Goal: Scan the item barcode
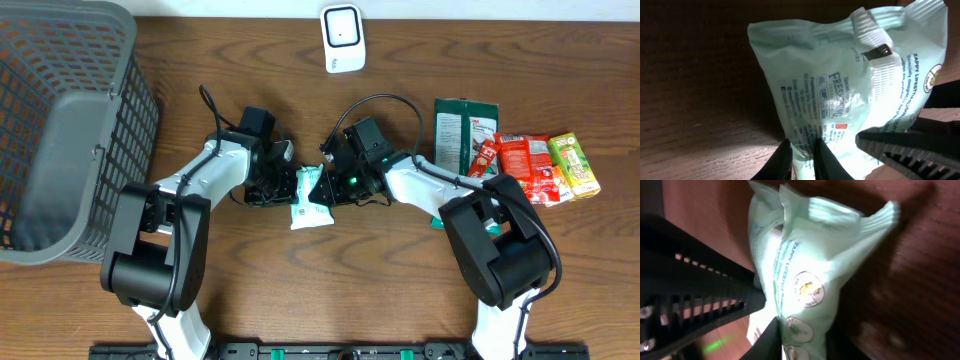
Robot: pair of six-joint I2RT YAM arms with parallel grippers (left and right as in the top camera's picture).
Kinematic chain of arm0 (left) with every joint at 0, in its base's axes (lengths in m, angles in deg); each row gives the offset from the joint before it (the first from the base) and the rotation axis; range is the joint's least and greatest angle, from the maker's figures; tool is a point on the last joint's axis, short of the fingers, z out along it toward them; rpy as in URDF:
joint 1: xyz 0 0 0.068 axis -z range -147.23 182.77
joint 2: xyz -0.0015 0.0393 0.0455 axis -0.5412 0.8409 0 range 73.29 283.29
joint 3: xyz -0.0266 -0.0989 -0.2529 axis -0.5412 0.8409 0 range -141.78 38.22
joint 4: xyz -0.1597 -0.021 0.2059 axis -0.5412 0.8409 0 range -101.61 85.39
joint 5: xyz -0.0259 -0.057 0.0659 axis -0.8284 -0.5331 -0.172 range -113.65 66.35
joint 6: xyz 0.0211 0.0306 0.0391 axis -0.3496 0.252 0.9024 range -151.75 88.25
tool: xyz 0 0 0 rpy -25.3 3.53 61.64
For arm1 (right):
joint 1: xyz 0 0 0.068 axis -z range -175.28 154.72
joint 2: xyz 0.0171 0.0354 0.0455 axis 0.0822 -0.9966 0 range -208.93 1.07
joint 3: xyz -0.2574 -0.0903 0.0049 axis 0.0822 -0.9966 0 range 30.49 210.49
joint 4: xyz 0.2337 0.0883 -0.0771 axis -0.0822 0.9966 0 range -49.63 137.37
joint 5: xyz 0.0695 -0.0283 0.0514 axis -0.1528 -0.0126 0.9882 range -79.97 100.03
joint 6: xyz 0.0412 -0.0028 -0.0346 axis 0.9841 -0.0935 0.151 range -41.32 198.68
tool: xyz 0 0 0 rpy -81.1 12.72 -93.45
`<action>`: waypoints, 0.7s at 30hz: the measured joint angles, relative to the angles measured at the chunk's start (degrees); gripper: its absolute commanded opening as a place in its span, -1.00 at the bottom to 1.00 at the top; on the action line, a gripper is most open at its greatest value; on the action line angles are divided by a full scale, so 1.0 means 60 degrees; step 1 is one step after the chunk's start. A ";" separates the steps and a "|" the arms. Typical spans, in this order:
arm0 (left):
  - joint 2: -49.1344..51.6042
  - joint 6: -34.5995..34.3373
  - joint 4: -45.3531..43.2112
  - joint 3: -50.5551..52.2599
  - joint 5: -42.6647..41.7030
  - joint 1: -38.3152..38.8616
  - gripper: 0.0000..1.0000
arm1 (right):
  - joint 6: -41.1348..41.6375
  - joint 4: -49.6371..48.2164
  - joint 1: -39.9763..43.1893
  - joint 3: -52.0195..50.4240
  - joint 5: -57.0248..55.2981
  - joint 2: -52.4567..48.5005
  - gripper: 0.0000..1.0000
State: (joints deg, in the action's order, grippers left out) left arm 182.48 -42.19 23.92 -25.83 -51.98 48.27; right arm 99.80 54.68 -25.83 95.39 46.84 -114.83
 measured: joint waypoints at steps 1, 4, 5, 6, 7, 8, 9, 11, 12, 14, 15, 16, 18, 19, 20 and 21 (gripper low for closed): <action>0.0004 0.0000 0.0000 0.0000 0.0000 0.0000 -0.66 | -0.0007 -0.0007 0.0000 -0.0011 -0.0015 0.0000 -0.42; 0.0004 0.0000 0.0000 0.0000 0.0004 0.0000 -0.66 | -0.0033 -0.0029 -0.0015 -0.0011 0.0091 0.0007 -0.39; 0.0004 0.0000 -0.0004 0.0000 0.0004 0.0000 -0.66 | -0.0051 -0.0036 -0.0025 -0.0011 0.0120 0.0015 -0.46; 0.0004 0.0000 -0.0011 0.0000 0.0004 0.0000 -0.66 | -0.0047 -0.0040 -0.0033 -0.0011 0.0113 0.0015 -0.50; 0.0004 0.0000 -0.0018 0.0000 0.0004 0.0000 -0.66 | -0.0044 -0.0036 -0.0036 -0.0011 0.0073 0.0015 -0.52; 0.0004 0.0000 -0.0029 0.0000 0.0007 0.0000 -0.66 | -0.0036 -0.0033 -0.0040 -0.0011 0.0040 0.0015 -0.52; 0.0004 0.0000 -0.0033 0.0000 0.0015 0.0000 -0.66 | -0.0047 -0.0040 -0.0047 -0.0011 0.0004 0.0015 -0.53; 0.0004 0.0000 -0.0036 0.0000 0.0040 0.0000 -0.66 | -0.0047 -0.0087 -0.0113 -0.0011 -0.0080 0.0015 -0.52; 0.0004 0.0000 -0.0036 0.0000 0.0055 -0.0007 -0.66 | -0.0047 -0.0102 -0.0135 -0.0011 -0.0113 0.0015 -0.52; 0.0004 0.0000 -0.0033 0.0000 0.0076 -0.0026 -0.67 | -0.0047 -0.0197 -0.0215 -0.0011 -0.0219 0.0022 -0.51; 0.0004 0.0000 -0.0033 0.0000 0.0095 -0.0036 -0.66 | -0.0047 -0.0237 -0.0266 -0.0011 -0.0288 0.0025 -0.49; 0.0004 0.0000 -0.0029 0.0000 0.0106 -0.0044 -0.66 | -0.0047 -0.0288 -0.0321 -0.0011 -0.0382 0.0036 -0.46; 0.0004 0.0000 -0.0025 0.0000 0.0142 -0.0076 -0.66 | -0.0047 -0.0353 -0.0455 -0.0011 -0.0612 0.0080 -0.49; 0.0004 0.0000 -0.0022 0.0000 0.0149 -0.0080 -0.66 | -0.0051 -0.0375 -0.0528 -0.0011 -0.0758 0.0102 -0.61; 0.0000 0.0000 -0.0022 0.0000 0.0175 -0.0084 -0.66 | -0.0069 -0.0397 -0.0572 -0.0011 -0.0863 0.0117 -0.68; 0.0000 0.0000 -0.0018 0.0000 0.0189 -0.0087 -0.66 | -0.0080 -0.0419 -0.0601 -0.0011 -0.0973 0.0117 -0.75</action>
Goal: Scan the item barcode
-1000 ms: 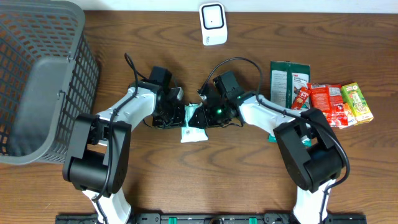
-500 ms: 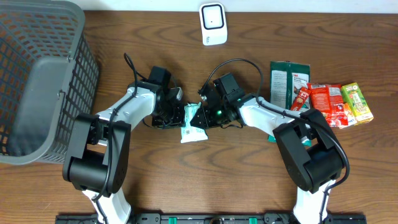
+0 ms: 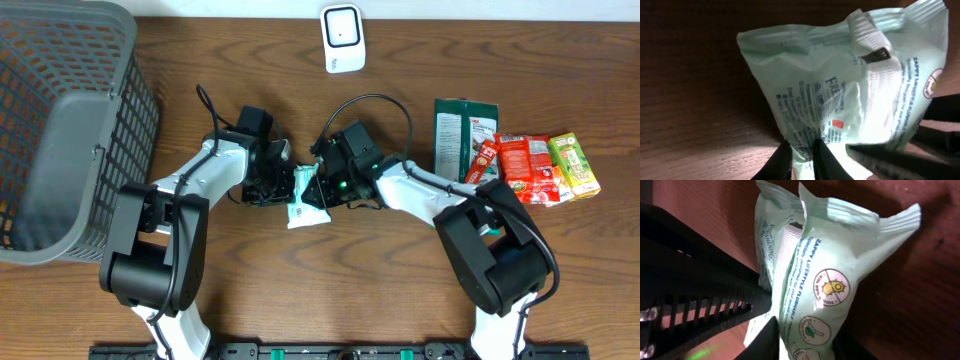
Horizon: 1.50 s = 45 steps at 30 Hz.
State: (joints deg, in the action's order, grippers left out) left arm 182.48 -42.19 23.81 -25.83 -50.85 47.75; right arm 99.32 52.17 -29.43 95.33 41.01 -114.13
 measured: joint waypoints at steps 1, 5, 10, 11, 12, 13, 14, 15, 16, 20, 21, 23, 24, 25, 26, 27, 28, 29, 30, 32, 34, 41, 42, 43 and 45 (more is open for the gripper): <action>0.0000 0.0000 -0.0004 0.0000 0.0015 0.0000 -0.66 | 0.0022 -0.0018 -0.0011 -0.0004 -0.0055 0.0000 -0.87; 0.0000 0.0022 -0.0015 0.0000 0.0015 0.0000 -0.49 | -0.0036 -0.0026 -0.0022 -0.0007 -0.0091 0.0015 -0.97; -0.0055 0.0015 0.0000 0.0000 0.0182 -0.0018 -0.31 | -0.0211 -0.0026 -0.0022 -0.0007 -0.0117 0.0018 -0.98; -0.0095 0.0011 -0.0007 0.0004 0.0248 -0.0015 -0.28 | -0.0288 -0.0022 -0.0018 -0.0007 -0.0138 0.0029 -0.98; -0.0138 0.0004 -0.0018 0.0004 0.0288 -0.0007 -0.25 | -0.0364 -0.0004 -0.0022 -0.0007 -0.0164 0.0044 -0.98; -0.0200 0.0000 -0.0055 0.0004 0.0328 0.0007 -0.21 | -0.0474 0.0051 -0.0036 -0.0007 -0.0215 0.0087 -0.98; -0.0295 0.0004 -0.0120 0.0007 0.0350 0.0025 -0.18 | -0.0568 0.0113 -0.0076 -0.0007 -0.0273 0.0135 -0.98; -0.0437 -0.0011 -0.0171 0.0007 0.0361 0.0044 -0.17 | -0.0674 0.0255 -0.0131 -0.0011 -0.0382 0.0222 -0.97; -0.0616 -0.0036 -0.0178 0.0007 0.0423 0.0076 -0.16 | -0.0790 0.0419 -0.0182 -0.0033 -0.0510 0.0335 -0.98; -0.1639 -0.0266 -0.0146 0.0007 0.1009 0.0109 -0.14 | -0.1235 0.1064 -0.0426 -0.0157 -0.1399 0.1104 -0.98; -0.1934 -0.0350 -0.0120 0.0007 0.1198 0.0109 -0.14 | -0.1311 0.1177 -0.0459 -0.0157 -0.1650 0.1330 -0.98; -0.2353 -0.0528 -0.0062 0.0007 0.1534 0.0109 -0.12 | -0.1432 0.1381 -0.0525 -0.0157 -0.2317 0.1905 -0.98; -0.2565 -0.0605 -0.0004 0.0007 0.1712 0.0109 -0.07 | -0.1504 0.1468 -0.0535 -0.0157 -0.2732 0.2226 -0.98; -0.2750 -0.0696 0.0051 0.0007 0.1912 0.0109 0.00 | -0.1621 0.1555 -0.0557 -0.0157 -0.3089 0.2492 -0.98; -0.2911 -0.0754 0.0084 0.0007 0.2084 0.0109 0.08 | -0.1814 0.1672 -0.0594 -0.0157 -0.3610 0.2765 -0.98; -0.3093 -0.0809 0.0127 0.0007 0.2284 0.0109 0.15 | -0.2051 0.1781 -0.0652 -0.0157 -0.4131 0.3005 -0.98; -0.3297 -0.0849 0.0142 0.0007 0.2459 0.0109 0.18 | -0.2284 0.1818 -0.0707 -0.0157 -0.4615 0.3187 -0.98; -0.3544 -0.0918 0.0178 0.0007 0.2699 0.0109 0.21 | -0.2506 0.1854 -0.0732 -0.0157 -0.5034 0.3340 -0.98; -0.3810 -0.0954 0.0255 0.0007 0.2925 0.0109 0.21 | -0.2714 0.1880 -0.0787 -0.0157 -0.5457 0.3483 -0.98; -0.4357 -0.1009 0.0499 0.0007 0.3377 0.0098 0.22 | -0.2991 0.1916 -0.0863 -0.0157 -0.6022 0.3712 -0.98; -0.4867 -0.1078 0.1013 -0.0040 0.3825 0.0011 0.23 | -0.3206 0.1851 -0.0896 -0.0157 -0.6331 0.3909 -0.98; -0.5410 -0.1246 0.1880 -0.0703 0.4535 -0.1362 0.26 | -0.3989 0.1876 -0.0871 0.0022 -0.7169 0.4444 -0.98; -0.5442 -0.1260 0.1883 -0.0736 0.4594 -0.1632 0.28 | -0.4135 0.1942 -0.0863 0.0124 -0.7242 0.4444 -0.98; -0.5453 -0.1268 0.1887 -0.0743 0.4612 -0.1861 0.30 | -0.4317 0.2106 -0.0838 0.0270 -0.7300 0.4444 -0.98; -0.5457 -0.1286 0.1920 -0.0743 0.4659 -0.2306 0.53 | -0.4732 0.2448 -0.0801 0.0685 -0.7468 0.4444 -0.98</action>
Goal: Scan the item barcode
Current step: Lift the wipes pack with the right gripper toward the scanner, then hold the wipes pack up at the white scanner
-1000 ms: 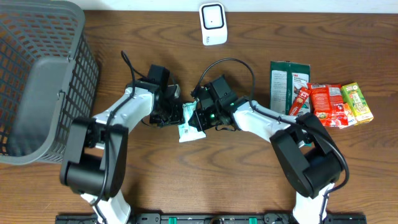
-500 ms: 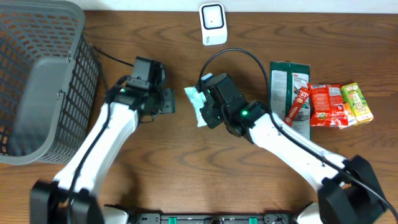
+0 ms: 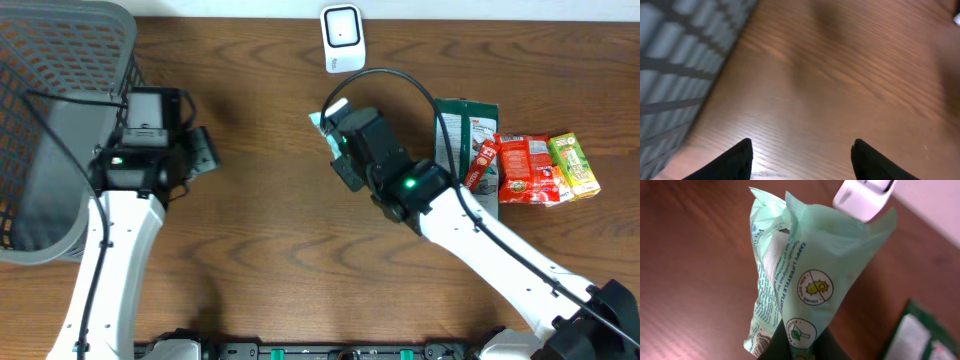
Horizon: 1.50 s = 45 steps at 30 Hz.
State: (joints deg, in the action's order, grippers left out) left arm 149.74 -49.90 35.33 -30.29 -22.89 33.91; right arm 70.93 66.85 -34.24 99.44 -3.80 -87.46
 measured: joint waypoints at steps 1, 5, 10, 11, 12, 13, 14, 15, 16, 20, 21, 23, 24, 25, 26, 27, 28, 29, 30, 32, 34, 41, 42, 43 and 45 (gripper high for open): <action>0.0000 0.0018 0.0011 0.0000 0.0025 -0.0193 0.60 | -0.0178 0.0120 0.0004 0.0244 -0.0095 0.0000 -0.99; 0.0000 -0.0007 0.0036 0.0000 0.0135 -0.0612 0.67 | -0.1027 0.0248 0.0160 0.1337 -0.0543 0.0000 -0.99; 0.0000 -0.0007 0.0040 0.0000 0.0153 -0.0619 0.67 | -0.2357 -0.0867 0.0353 0.2073 -0.0925 0.0036 -0.98; 0.0000 -0.0011 0.0044 0.0000 0.0153 -0.0619 0.67 | -0.2696 -0.1177 0.0364 0.2106 -0.0954 0.0036 -0.98; 0.0000 -0.0007 0.0036 0.0000 0.0157 -0.0619 0.67 | -0.2958 -0.1435 0.0397 0.2116 -0.0965 0.0036 -0.98; 0.0000 -0.0007 0.0036 0.0000 0.0153 -0.0619 0.67 | -0.3344 -0.1785 0.0430 0.2116 -0.1045 0.0026 -0.98; 0.0000 -0.0011 0.0044 0.0000 0.0157 -0.0619 0.67 | -0.3636 -0.2127 0.0459 0.2116 -0.1115 0.0004 -0.98; 0.0000 -0.0007 0.0036 0.0000 0.0157 -0.0619 0.67 | -0.4062 -0.2568 0.0506 0.2116 -0.1239 -0.0051 -0.98; 0.0000 -0.0011 0.0040 0.0000 0.0157 -0.0619 0.67 | -0.4368 -0.2965 0.0535 0.2120 -0.1293 -0.0109 -0.98; 0.0000 -0.0011 0.0058 0.0000 0.0157 -0.0619 0.67 | -0.5625 -0.4550 0.0714 0.2135 -0.1563 -0.0565 -0.98; 0.0000 -0.0007 0.0062 0.0000 0.0157 -0.0619 0.67 | -0.5927 -0.4907 0.0743 0.2138 -0.1701 -0.0736 -0.99; 0.0000 -0.0011 0.0062 0.0000 0.0160 -0.0619 0.68 | -0.6550 -0.5421 0.0834 0.2229 -0.1949 -0.1151 -0.99; 0.0000 -0.0007 0.0073 0.0000 0.0157 -0.0619 0.67 | -0.6874 -0.5537 0.0852 0.2379 -0.2102 -0.1432 -0.98; 0.0000 -0.0011 0.0069 0.0000 0.0157 -0.0619 0.67 | -0.7162 -0.5464 0.0900 0.2605 -0.2222 -0.1723 -0.98; -0.0004 -0.0011 0.0076 0.0000 0.0153 -0.0619 0.67 | -0.7446 -0.5319 0.0907 0.2987 -0.2397 -0.2102 -0.98; 0.0000 -0.0011 0.0066 0.0000 0.0157 -0.0619 0.68 | -0.7654 -0.5151 0.0947 0.3348 -0.2499 -0.2393 -0.99; 0.0000 -0.0007 0.0066 0.0000 0.0157 -0.0619 0.67 | -0.7912 -0.4666 0.0973 0.3974 -0.2594 -0.2820 -0.99; 0.0000 -0.0007 0.0076 0.0000 0.0157 -0.0619 0.68 | -0.8080 -0.4280 0.0987 0.4503 -0.2667 -0.3155 -0.98; 0.0000 -0.0007 0.0069 0.0000 0.0153 -0.0619 0.67 | -0.8240 -0.3792 0.1013 0.5136 -0.2732 -0.3512 -0.99; 0.0000 -0.0011 0.0062 0.0000 0.0157 -0.0619 0.68 | -0.8531 -0.2834 0.1089 0.6557 -0.2841 -0.4255 -0.99; 0.0000 -0.0007 0.0073 0.0000 0.0153 -0.0619 0.68 | -0.8655 -0.2306 0.1147 0.7960 -0.2929 -0.4983 -0.99; -0.0004 -0.0007 0.0066 0.0000 0.0157 -0.0619 0.68 | -0.9315 -0.3599 0.1362 0.9759 -0.3129 -0.6867 -0.98; -0.0004 -0.0007 0.0069 0.0000 0.0157 -0.0619 0.67 | -0.9493 -0.4051 0.1388 0.9770 -0.3169 -0.7155 -0.98; -0.0004 -0.0007 0.0062 0.0000 0.0160 -0.0619 0.67 | -0.9613 -0.4393 0.1406 0.9770 -0.3231 -0.7417 -0.98; -0.0004 -0.0007 0.0069 0.0000 0.0157 -0.0619 0.67 | -0.9894 -0.5166 0.1450 0.9770 -0.3297 -0.8029 -0.98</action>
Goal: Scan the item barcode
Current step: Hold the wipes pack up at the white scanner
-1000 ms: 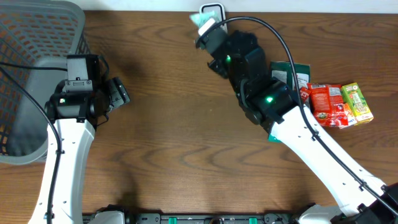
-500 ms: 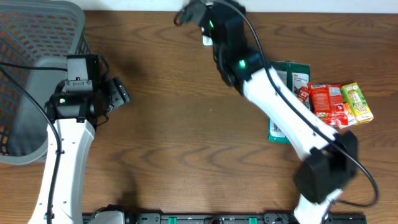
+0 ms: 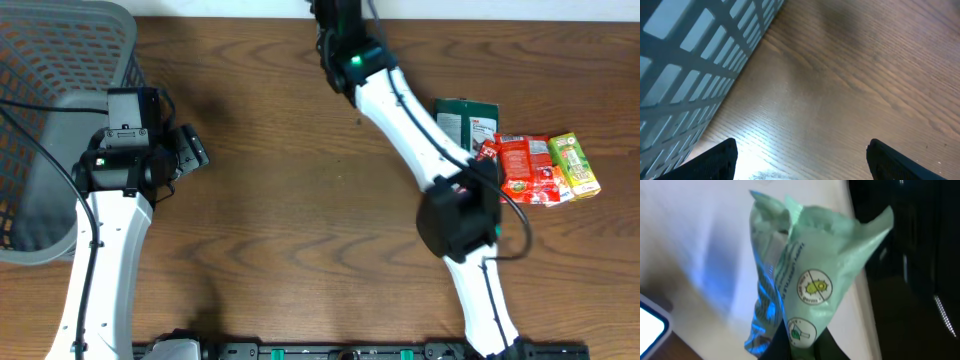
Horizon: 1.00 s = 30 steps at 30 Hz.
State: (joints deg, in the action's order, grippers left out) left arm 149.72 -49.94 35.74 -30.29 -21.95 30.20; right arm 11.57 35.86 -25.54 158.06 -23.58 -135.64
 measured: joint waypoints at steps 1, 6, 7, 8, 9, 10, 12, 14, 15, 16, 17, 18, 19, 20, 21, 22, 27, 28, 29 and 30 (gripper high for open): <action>0.0000 -0.0004 -0.0007 0.0000 0.0000 0.0000 0.67 | -0.0138 -0.0280 0.0011 -0.0004 -0.0029 -0.0331 -0.98; 0.0000 0.0000 -0.0004 0.0000 0.0000 0.0000 0.67 | -0.0412 -0.0696 0.0015 -0.0004 -0.0091 -0.1326 -0.98; 0.0000 0.0000 -0.0004 0.0000 0.0000 0.0000 0.67 | -0.0437 -0.0736 0.0015 -0.0004 -0.0084 -0.1472 -0.98; 0.0000 -0.0004 0.0000 0.0000 0.0000 0.0000 0.67 | -0.0470 -0.0903 0.0015 -0.0004 -0.0076 -0.1632 -0.98; 0.0000 -0.0004 -0.0007 0.0000 0.0004 0.0000 0.68 | -0.0474 -0.1096 0.0015 -0.0004 -0.0084 -0.1745 -0.98; 0.0000 0.0000 -0.0004 0.0000 0.0000 0.0000 0.67 | -0.0481 -0.1257 0.0015 -0.0004 -0.0084 -0.1861 -0.98; 0.0000 -0.0004 0.0000 0.0000 0.0000 0.0000 0.67 | -0.0506 -0.1322 0.0015 -0.0004 -0.0084 -0.2040 -0.98; 0.0000 0.0000 0.0000 0.0000 0.0000 0.0000 0.68 | -0.0506 -0.1308 0.0015 -0.0004 -0.0084 -0.2160 -0.98; 0.0000 -0.0004 0.0000 0.0000 0.0000 0.0000 0.67 | -0.0510 -0.1300 0.0015 -0.0004 -0.0087 -0.2222 -0.98; 0.0000 -0.0004 0.0004 0.0000 0.0000 0.0000 0.67 | -0.0506 -0.1297 0.0015 -0.0004 -0.0080 -0.2262 -0.98; 0.0000 0.0000 0.0000 0.0000 0.0000 0.0000 0.67 | -0.0510 -0.1282 0.0015 -0.0004 -0.0084 -0.2288 -0.98; 0.0000 0.0000 0.0000 0.0000 0.0000 0.0000 0.67 | -0.0506 -0.1246 0.0015 -0.0004 -0.0084 -0.2306 -0.98; 0.0000 0.0000 0.0000 0.0000 0.0000 0.0000 0.68 | -0.0510 -0.1191 0.0015 -0.0004 -0.0084 -0.2310 -0.98; 0.0000 0.0000 0.0000 0.0000 0.0000 0.0000 0.68 | -0.0503 -0.1075 0.0015 -0.0004 -0.0087 -0.2313 -0.98; 0.0000 0.0000 0.0000 0.0000 0.0000 0.0000 0.68 | -0.0503 -0.0980 0.0015 -0.0004 -0.0091 -0.2313 -0.98; 0.0000 0.0000 0.0004 0.0000 0.0000 0.0000 0.68 | -0.0481 -0.0820 0.0015 -0.0004 -0.0091 -0.2313 -0.98; 0.0000 -0.0004 0.0000 0.0000 0.0000 0.0000 0.68 | -0.0339 -0.0346 0.0015 -0.0004 -0.0095 -0.2357 -0.98; 0.0000 0.0000 0.0000 0.0000 0.0000 0.0000 0.68 | -0.0317 -0.0364 0.0015 -0.0004 -0.0091 -0.2368 -0.98; 0.0000 0.0000 0.0000 0.0000 0.0000 0.0000 0.68 | -0.0310 -0.0423 0.0015 -0.0004 -0.0084 -0.2371 -0.98; 0.0000 0.0000 0.0000 0.0000 0.0000 0.0000 0.68 | -0.0295 -0.0586 0.0015 -0.0004 -0.0084 -0.2386 -0.98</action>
State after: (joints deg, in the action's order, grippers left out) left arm 149.72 -49.94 35.74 -30.29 -21.95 30.20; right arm 9.80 32.34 -25.46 158.04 -24.08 -149.95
